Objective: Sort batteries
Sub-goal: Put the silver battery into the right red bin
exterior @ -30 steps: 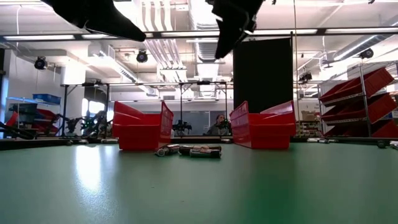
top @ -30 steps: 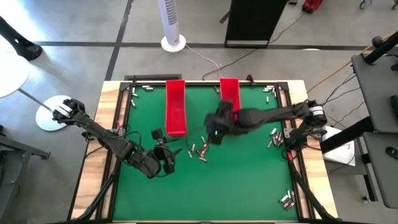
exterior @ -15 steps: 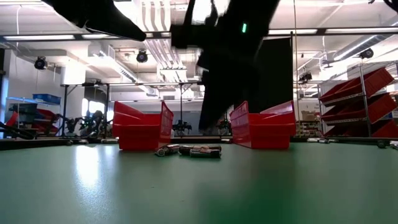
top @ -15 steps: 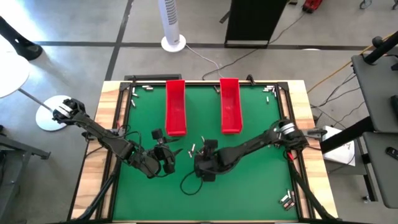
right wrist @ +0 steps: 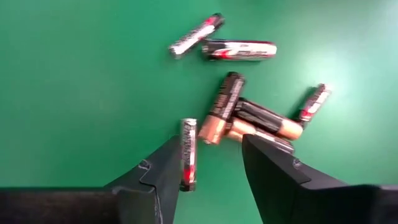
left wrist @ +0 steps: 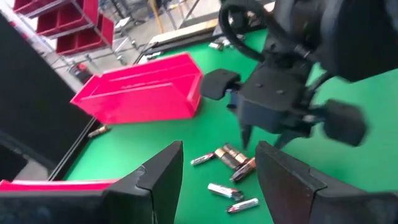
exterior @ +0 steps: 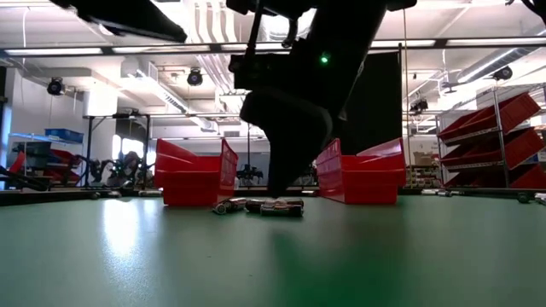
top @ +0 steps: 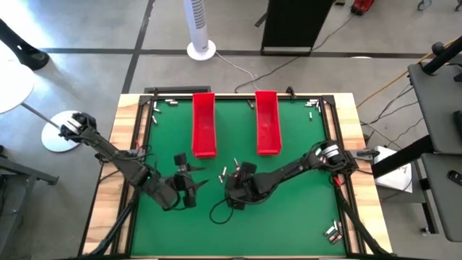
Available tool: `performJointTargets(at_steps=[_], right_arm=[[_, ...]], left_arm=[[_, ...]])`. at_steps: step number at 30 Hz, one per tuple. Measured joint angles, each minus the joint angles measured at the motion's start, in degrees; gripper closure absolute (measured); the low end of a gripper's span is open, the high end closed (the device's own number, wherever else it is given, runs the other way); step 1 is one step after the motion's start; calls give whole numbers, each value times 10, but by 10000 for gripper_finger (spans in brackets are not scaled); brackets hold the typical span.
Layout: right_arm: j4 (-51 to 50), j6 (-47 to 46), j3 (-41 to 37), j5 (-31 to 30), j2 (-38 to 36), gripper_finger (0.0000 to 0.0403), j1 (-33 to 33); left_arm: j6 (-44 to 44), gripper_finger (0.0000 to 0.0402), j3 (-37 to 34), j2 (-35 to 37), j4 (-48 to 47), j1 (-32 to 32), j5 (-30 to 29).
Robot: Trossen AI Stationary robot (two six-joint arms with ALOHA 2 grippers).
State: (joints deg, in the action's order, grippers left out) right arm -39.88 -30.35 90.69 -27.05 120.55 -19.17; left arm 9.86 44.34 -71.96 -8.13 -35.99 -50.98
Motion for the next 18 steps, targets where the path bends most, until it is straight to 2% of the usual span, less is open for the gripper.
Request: performJointTargets(at_steps=[4,11,16,18], right_arm=[[8,-31,-21,-63,-4,258,-21],[128,-42,-96,-62,-21,260,-50],[250,-29,-161,-162,-76,243,-74],[308,-24,-198,-180,-102,236,-78]], left_arm=[[-2,222,0,24,7,-26,0],[-57,222,0,36,60,-71,0],[-69,222,-1,36,67,-79,0],[-69,222,-1,36,68,-79,-1]])
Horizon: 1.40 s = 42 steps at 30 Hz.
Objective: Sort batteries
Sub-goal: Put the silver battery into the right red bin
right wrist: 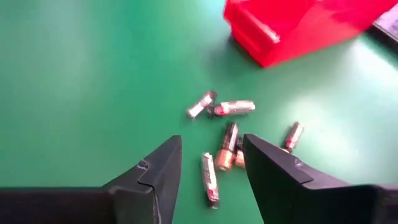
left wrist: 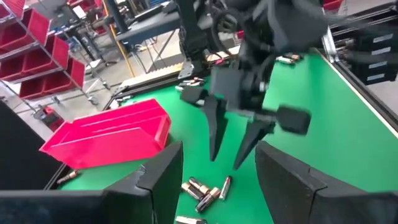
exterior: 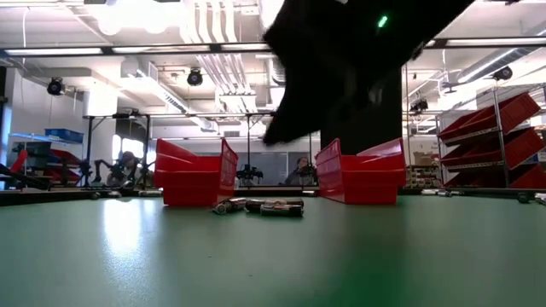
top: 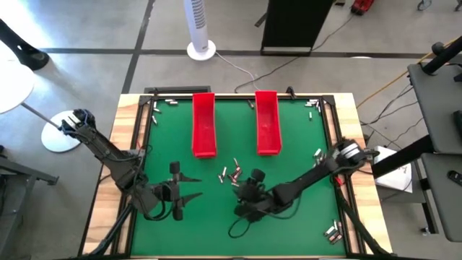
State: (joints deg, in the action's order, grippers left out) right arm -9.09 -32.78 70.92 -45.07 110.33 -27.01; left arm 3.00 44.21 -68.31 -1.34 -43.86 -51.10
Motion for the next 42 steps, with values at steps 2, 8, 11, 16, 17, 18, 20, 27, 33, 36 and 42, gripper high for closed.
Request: performJointTargets(at_steps=[2,8,11,16,17,18,20,27,33,36,42], right_arm=[[55,-3,-46,15,-22,230,0],[316,51,-164,59,-12,218,9],[367,79,-180,61,21,221,10],[371,77,-169,50,63,231,24],[369,79,-166,44,70,233,25],[370,79,-163,39,73,235,25],[370,79,-162,22,75,238,25],[372,61,-173,33,77,253,27],[379,56,-173,36,93,276,26],[380,57,-173,37,103,293,26],[377,64,-173,46,121,340,26]], left_arm=[[-2,222,0,0,0,0,-4],[-6,222,0,0,1,0,-14],[-8,222,-1,0,1,1,-24],[-10,222,-1,-1,-2,2,-35],[-10,222,-1,-1,-2,2,-36],[-10,222,-1,-1,-3,2,-39],[-10,222,-1,-1,-5,2,-39],[-9,222,-1,-1,-12,2,-39],[-8,222,-1,-1,-13,4,-39],[-8,222,-1,-1,-13,4,-39],[-8,222,-1,-1,-13,5,-40]])
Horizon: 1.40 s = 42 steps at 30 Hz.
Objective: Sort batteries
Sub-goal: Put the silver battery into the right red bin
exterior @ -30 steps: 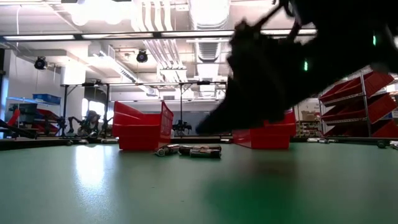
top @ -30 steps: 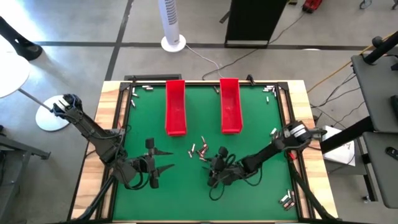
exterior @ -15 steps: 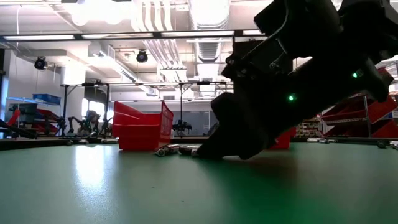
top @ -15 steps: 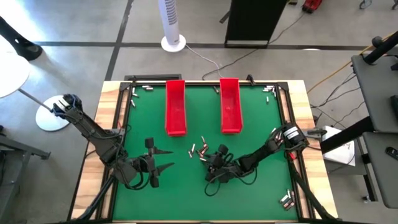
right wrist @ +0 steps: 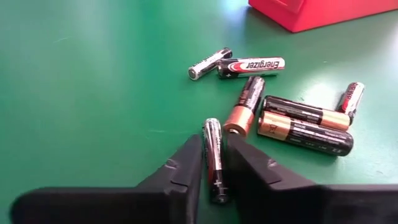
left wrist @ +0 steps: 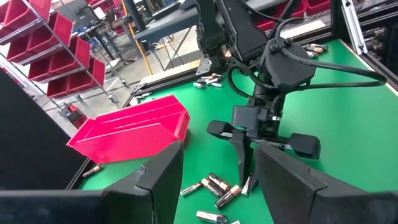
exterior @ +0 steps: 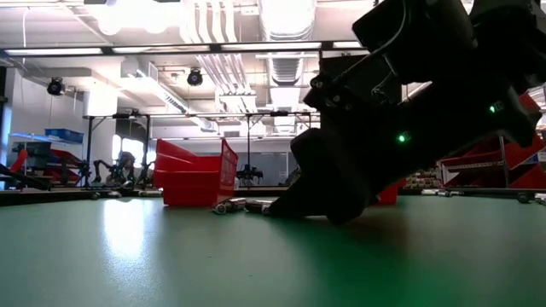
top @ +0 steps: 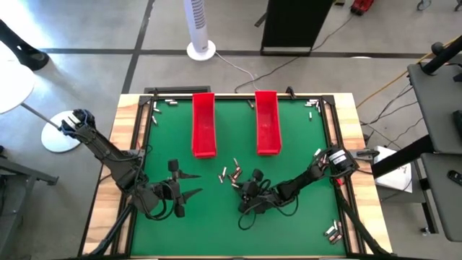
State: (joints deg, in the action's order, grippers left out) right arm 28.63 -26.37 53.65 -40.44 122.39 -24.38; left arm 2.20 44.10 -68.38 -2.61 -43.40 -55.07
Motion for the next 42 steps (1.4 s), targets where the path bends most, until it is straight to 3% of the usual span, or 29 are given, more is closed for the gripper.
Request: performJointTargets(at_steps=[5,14,25,31,42], right_arm=[[-14,2,0,27,-13,377,0],[-105,23,-5,67,-117,372,-15],[-249,75,-3,5,-320,373,3],[-379,40,-3,-60,-390,373,42],[-461,-12,-7,-61,-415,373,177]], left_arm=[[0,222,0,0,0,0,0],[0,222,0,0,2,0,0],[0,222,1,0,10,0,0],[0,222,1,0,10,0,0],[-2,222,1,0,9,0,0]])
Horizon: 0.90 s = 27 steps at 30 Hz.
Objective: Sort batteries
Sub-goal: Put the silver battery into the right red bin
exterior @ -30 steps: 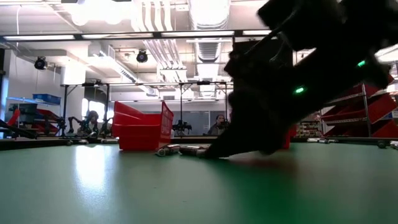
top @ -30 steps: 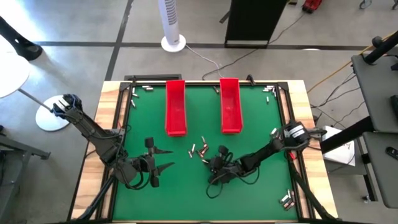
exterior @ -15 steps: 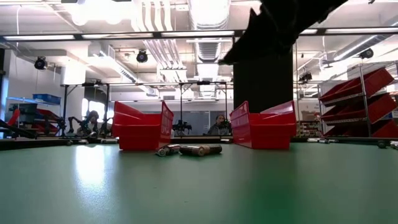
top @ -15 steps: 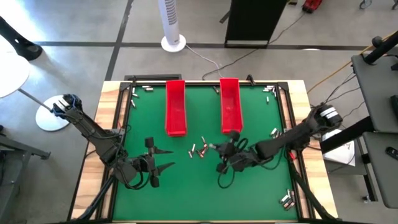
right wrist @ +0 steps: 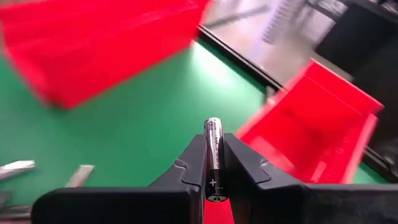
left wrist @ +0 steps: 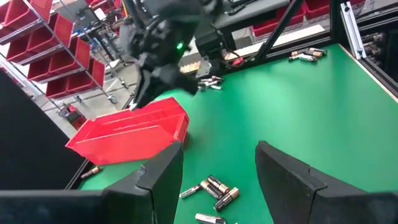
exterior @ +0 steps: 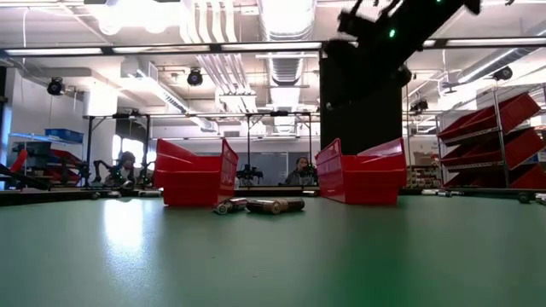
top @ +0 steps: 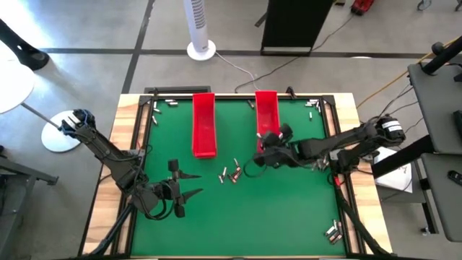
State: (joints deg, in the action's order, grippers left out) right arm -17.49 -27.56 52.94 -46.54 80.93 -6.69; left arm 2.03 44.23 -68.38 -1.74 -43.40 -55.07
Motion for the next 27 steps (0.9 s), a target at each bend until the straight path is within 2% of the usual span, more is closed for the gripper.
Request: performJointTargets(at_steps=[5,10,16,21,25,27], right_arm=[[-10,-25,-11,0,6,366,56],[-7,-47,-22,0,7,328,87],[-7,-49,-24,3,6,282,90],[-1,-20,-14,5,-3,259,62],[46,57,-5,6,-5,249,8],[86,104,-5,33,-1,246,-24]], left_arm=[[0,222,0,0,-2,0,0],[0,222,0,0,-10,0,0],[0,222,0,0,-11,0,0],[0,222,0,0,-11,0,0],[0,222,0,0,-11,0,0],[0,222,0,0,-11,0,0]])
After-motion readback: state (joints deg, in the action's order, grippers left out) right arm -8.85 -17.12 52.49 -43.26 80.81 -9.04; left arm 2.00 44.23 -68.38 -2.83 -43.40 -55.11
